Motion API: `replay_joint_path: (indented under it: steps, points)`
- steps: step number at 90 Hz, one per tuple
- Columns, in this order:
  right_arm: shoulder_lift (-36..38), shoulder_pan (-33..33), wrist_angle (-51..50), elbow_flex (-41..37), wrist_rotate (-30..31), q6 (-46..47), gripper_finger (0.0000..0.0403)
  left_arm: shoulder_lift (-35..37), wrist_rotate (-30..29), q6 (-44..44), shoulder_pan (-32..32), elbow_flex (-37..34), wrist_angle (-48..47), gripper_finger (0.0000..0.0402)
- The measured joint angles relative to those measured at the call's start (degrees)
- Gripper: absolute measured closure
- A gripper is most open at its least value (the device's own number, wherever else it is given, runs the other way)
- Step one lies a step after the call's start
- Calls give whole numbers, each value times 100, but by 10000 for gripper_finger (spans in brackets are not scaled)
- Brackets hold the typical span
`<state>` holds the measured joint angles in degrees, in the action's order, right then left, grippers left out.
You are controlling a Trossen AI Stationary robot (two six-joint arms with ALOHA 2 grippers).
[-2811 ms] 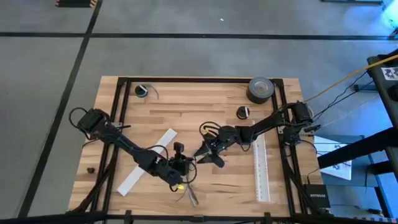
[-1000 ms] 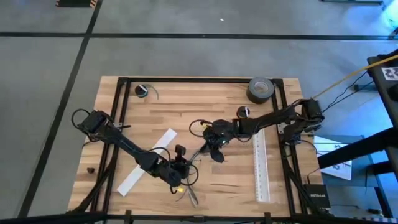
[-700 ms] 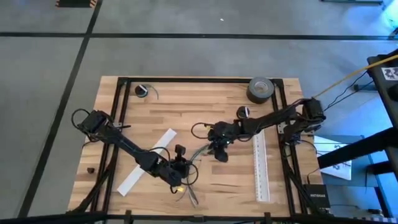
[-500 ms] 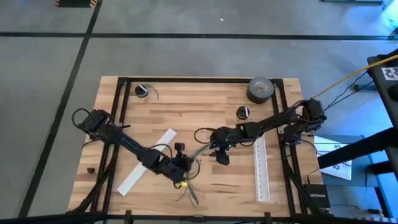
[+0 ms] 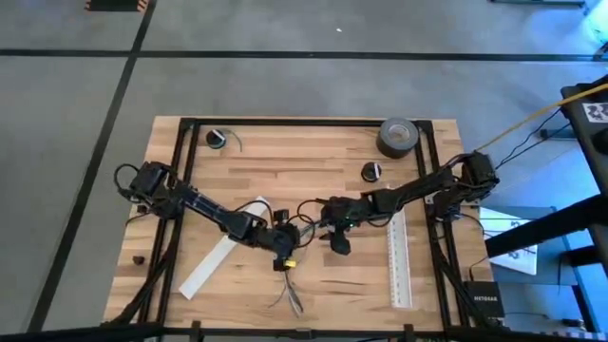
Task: Ziptie cables
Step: Wrap the cable wires using the black zip tie
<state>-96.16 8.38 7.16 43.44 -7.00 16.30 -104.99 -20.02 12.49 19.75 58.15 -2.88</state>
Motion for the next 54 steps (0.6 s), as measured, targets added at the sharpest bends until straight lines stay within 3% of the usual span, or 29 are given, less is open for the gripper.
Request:
replay_joint_path:
  steps: [54]
  points:
    - [0, 0, 49, -4, 23, -12, 215, -646, 88, -125, -151, 11, 437, 300]
